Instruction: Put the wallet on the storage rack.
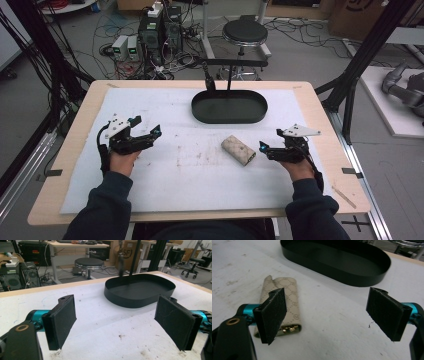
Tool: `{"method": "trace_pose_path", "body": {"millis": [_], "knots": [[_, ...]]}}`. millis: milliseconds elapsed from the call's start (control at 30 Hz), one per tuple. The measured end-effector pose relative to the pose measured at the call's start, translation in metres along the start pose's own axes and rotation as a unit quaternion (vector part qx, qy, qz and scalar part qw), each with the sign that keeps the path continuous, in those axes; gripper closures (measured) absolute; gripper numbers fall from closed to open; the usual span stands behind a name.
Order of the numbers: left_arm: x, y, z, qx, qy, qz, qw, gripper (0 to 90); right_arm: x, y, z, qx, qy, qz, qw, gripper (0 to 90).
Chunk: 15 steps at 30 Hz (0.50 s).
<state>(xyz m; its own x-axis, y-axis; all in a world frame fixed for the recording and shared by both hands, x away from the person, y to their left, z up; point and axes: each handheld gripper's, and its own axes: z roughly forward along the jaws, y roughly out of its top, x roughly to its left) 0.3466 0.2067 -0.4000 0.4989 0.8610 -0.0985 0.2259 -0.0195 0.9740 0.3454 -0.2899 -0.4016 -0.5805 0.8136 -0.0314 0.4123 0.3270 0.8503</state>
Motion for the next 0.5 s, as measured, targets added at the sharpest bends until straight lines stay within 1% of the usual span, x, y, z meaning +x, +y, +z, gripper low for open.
{"method": "trace_pose_path", "body": {"millis": [100, 167, 200, 233, 267, 300, 367, 433, 500], "knots": [[0.0, 0.0, 0.001, 0.0, 0.002, 0.0, 1.0, 16.9, 0.007, 0.001, 0.004, 0.005, 0.012, -0.007, 0.9999, 17.1], [0.001, -0.001, 0.001, 0.004, 0.0, 0.0, 1.0, 16.9, 0.01, 0.002, 0.006, 0.006, 0.019, -0.005, 0.9998, 17.1], [0.001, -0.001, 0.002, 0.007, -0.005, -0.007, 0.9999, 17.0, 0.011, 0.002, 0.007, 0.007, 0.023, -0.006, 0.9997, 17.1], [0.001, -0.001, 0.002, 0.01, -0.006, -0.009, 0.9999, 17.4, 0.013, 0.002, 0.009, 0.008, 0.025, -0.003, 0.9996, 17.1], [0.001, -0.002, 0.003, 0.012, -0.006, -0.011, 0.9999, 17.4, 0.013, 0.002, 0.012, 0.01, 0.03, -0.004, 0.9995, 17.1], [0.001, -0.002, 0.003, 0.014, -0.005, -0.008, 0.9999, 17.4, 0.015, 0.002, 0.015, 0.013, 0.033, -0.003, 0.9994, 17.1], [0.0, -0.002, 0.003, 0.012, -0.004, -0.003, 0.9999, 17.4, 0.019, 0.001, 0.021, 0.023, 0.039, -0.007, 0.9989, 17.1], [0.0, -0.002, 0.003, 0.013, -0.004, -0.003, 0.9999, 17.4, 0.024, 0.001, 0.026, 0.031, 0.048, -0.016, 0.9983, 17.1], [0.0, -0.002, 0.003, 0.015, -0.004, -0.003, 0.9999, 17.4, 0.029, 0.001, 0.032, 0.038, 0.055, -0.019, 0.9976, 17.1]]}}
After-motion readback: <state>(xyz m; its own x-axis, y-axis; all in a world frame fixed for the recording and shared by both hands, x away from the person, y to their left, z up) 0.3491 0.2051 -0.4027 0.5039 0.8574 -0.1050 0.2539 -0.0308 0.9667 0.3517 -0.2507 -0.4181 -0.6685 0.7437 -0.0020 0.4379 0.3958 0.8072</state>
